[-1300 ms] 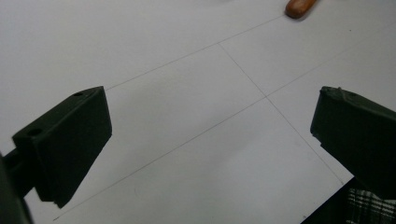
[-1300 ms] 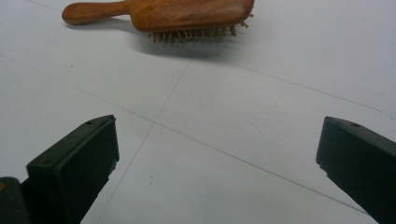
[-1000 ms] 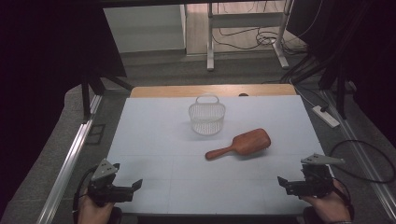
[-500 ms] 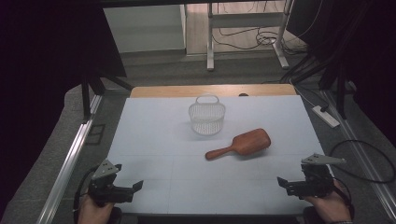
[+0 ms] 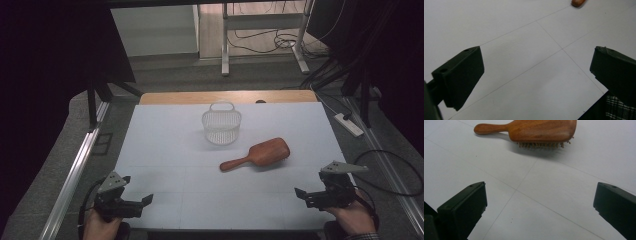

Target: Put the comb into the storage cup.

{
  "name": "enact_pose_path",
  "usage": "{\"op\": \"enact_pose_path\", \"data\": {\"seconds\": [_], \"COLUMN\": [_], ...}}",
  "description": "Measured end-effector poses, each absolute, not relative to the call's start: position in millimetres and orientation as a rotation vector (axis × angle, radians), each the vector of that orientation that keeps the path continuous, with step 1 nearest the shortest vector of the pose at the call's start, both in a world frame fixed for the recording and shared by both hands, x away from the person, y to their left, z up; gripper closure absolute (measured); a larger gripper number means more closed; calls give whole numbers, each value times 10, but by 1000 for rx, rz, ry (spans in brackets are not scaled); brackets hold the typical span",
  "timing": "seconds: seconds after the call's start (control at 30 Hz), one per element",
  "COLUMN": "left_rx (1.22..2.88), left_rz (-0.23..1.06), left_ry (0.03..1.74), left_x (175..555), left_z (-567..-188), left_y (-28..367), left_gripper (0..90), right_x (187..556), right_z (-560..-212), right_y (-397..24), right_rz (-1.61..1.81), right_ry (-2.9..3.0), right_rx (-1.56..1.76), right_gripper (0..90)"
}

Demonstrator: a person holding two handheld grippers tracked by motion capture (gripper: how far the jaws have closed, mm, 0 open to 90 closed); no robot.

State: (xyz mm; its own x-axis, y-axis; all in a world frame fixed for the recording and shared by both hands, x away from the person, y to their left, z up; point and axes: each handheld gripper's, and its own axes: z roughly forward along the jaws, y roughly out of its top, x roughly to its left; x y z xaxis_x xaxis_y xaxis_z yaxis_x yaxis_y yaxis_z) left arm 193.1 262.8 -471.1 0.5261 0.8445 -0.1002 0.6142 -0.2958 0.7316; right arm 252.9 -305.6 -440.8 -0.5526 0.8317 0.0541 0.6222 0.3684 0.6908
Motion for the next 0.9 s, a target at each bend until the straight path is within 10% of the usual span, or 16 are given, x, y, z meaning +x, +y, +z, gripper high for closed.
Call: {"op": "enact_pose_path", "data": {"seconds": [0.9], "left_rx": [2022], "left_rz": [394], "left_ry": [1179], "left_x": [1935], "left_z": [-4711], "left_y": [2634], "left_gripper": [3], "right_x": [2769], "right_z": [-4340], "right_y": [-2934], "right_rz": [1023], "right_ry": [2408], "right_rx": [1200], "right_gripper": [0]}}
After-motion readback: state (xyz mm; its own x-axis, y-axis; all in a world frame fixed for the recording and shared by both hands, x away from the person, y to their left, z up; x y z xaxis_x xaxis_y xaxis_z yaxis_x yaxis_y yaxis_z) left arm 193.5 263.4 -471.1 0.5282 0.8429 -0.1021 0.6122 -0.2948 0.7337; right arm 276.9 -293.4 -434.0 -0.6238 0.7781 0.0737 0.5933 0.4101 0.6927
